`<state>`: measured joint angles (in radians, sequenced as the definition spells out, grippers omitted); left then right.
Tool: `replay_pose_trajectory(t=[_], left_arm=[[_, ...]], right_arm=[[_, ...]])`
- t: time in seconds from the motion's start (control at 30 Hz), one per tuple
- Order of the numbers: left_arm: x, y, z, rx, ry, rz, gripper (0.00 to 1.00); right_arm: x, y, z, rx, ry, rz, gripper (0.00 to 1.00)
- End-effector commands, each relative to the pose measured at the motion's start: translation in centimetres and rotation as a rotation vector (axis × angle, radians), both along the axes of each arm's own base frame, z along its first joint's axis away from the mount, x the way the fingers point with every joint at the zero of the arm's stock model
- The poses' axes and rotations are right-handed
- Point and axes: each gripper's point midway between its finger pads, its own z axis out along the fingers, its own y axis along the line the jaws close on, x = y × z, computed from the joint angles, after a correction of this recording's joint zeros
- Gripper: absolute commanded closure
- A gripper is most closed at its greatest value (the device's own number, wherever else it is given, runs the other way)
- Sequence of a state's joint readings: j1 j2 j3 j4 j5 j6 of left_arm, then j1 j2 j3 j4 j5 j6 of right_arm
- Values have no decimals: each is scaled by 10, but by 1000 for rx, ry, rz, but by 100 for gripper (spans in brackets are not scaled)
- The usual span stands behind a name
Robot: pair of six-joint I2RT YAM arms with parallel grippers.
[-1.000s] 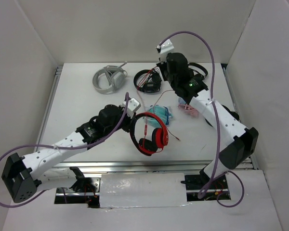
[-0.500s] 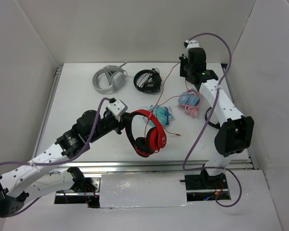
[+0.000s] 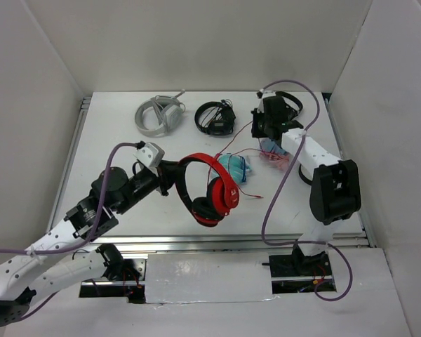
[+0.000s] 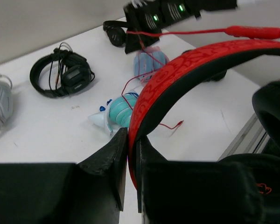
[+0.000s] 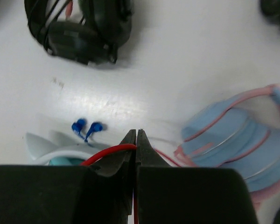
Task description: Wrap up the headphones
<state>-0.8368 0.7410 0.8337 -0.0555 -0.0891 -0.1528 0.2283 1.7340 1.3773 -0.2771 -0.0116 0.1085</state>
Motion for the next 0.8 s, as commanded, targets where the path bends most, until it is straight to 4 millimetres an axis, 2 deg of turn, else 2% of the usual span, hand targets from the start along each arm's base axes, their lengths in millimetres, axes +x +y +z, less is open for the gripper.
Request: replay_pose_trajectory(t=[0.0, 0.03, 0.07, 0.1, 0.13, 0.17, 0.2, 0.23, 0.27, 0.3, 0.33, 0.37, 0.4, 0.43, 0.47, 0.5, 0.53, 0.63, 0.67, 0.73, 0.77], left_arm=[[1, 18, 92, -365, -39, 101, 100], [12, 28, 92, -394, -3, 195, 100], [19, 34, 92, -419, 29, 252, 100], [22, 39, 104, -488, 65, 294, 100], [27, 46, 107, -508, 78, 343, 100], [36, 47, 98, -489, 111, 400, 100], [43, 59, 107, -541, 118, 483, 100], [48, 64, 108, -558, 126, 531, 100], [56, 65, 97, -530, 157, 583, 100], [59, 72, 110, -571, 157, 628, 100], [64, 78, 112, -575, 165, 669, 100], [72, 78, 106, -559, 179, 713, 100], [81, 87, 106, -559, 186, 793, 100], [80, 96, 111, -575, 182, 823, 100], [89, 96, 102, -552, 201, 868, 100], [92, 101, 110, -576, 208, 890, 100], [99, 106, 103, -541, 219, 927, 100], [108, 123, 94, -531, 208, 1009, 100], [110, 128, 91, -547, 218, 1034, 100], [113, 144, 80, -529, 235, 1108, 100], [115, 148, 79, -522, 235, 1125, 100]], right_arm=[[-15, 27, 19, 74, -83, 36, 100], [-27, 41, 7, 92, -72, 65, 100], [-34, 49, 6, 114, -77, 81, 100], [-44, 57, 13, 161, -92, 87, 100], [-52, 75, 17, 212, -116, 136, 100], [-65, 84, 6, 237, -105, 161, 100], [-74, 91, 11, 268, -124, 187, 100], [-83, 109, 19, 316, -152, 221, 100], [-97, 113, 9, 319, -138, 238, 100], [-103, 119, 8, 326, -144, 250, 100], [-109, 127, 9, 335, -158, 260, 100], [-123, 136, 0, 316, -145, 277, 100], [-131, 138, -1, 310, -152, 275, 100], [-135, 143, 4, 303, -172, 275, 100], [-147, 147, 3, 291, -182, 277, 100], [-153, 149, 3, 286, -187, 273, 100], [-159, 151, 5, 292, -198, 273, 100], [-175, 144, 4, 271, -230, 213, 100], [-184, 146, 13, 283, -250, 220, 100], [-189, 139, 13, 264, -268, 187, 100], [-191, 138, 21, 269, -287, 183, 100]])
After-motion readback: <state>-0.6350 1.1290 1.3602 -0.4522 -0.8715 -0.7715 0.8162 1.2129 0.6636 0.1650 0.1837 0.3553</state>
